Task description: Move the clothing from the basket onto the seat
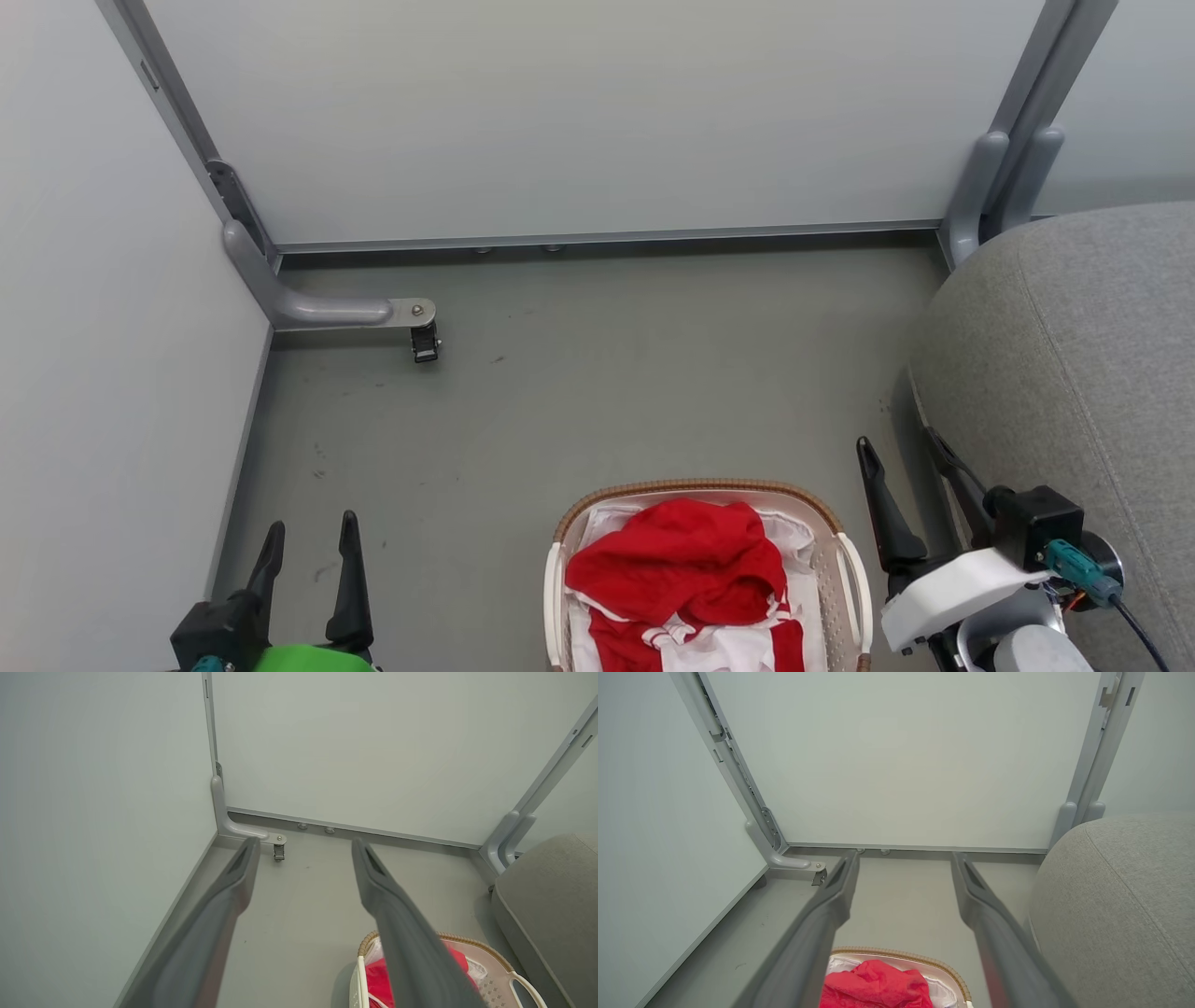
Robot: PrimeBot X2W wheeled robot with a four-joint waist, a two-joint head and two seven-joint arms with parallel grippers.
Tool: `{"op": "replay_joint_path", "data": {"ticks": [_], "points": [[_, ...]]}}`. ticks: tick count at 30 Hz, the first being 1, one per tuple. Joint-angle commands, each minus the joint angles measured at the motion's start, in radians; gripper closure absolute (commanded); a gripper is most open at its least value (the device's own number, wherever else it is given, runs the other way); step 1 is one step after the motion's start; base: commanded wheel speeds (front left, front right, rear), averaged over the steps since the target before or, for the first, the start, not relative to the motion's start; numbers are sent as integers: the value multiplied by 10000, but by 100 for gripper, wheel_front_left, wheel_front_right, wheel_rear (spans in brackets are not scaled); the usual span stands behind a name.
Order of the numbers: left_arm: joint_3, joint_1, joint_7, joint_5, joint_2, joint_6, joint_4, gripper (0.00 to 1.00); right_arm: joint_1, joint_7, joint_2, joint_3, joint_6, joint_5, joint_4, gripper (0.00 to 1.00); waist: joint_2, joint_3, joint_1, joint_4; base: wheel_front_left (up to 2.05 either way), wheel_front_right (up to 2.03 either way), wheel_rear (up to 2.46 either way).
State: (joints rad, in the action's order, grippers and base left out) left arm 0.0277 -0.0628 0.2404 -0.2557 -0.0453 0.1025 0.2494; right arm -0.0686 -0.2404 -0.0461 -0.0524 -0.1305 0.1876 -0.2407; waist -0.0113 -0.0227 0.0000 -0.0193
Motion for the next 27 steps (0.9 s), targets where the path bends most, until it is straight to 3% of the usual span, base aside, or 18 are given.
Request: {"op": "replay_joint_path", "data": {"ticks": [1,11,27], "points": [[-4,-119,94,205,-78,19,24,0,-38,-96,-61,-31,-4,-253,-11,0,104,4,0,-8,0,0,0],[73,-251,280,861,-82,21,69,0,49,-263,-69,-167,-2,-930,-16,0,113,21,0,-10,0,0,0],[140,-239,246,907,-80,78,51,0,86,-264,-68,-171,-2,-902,27,0,113,-1,0,25,0,0,0]]}}
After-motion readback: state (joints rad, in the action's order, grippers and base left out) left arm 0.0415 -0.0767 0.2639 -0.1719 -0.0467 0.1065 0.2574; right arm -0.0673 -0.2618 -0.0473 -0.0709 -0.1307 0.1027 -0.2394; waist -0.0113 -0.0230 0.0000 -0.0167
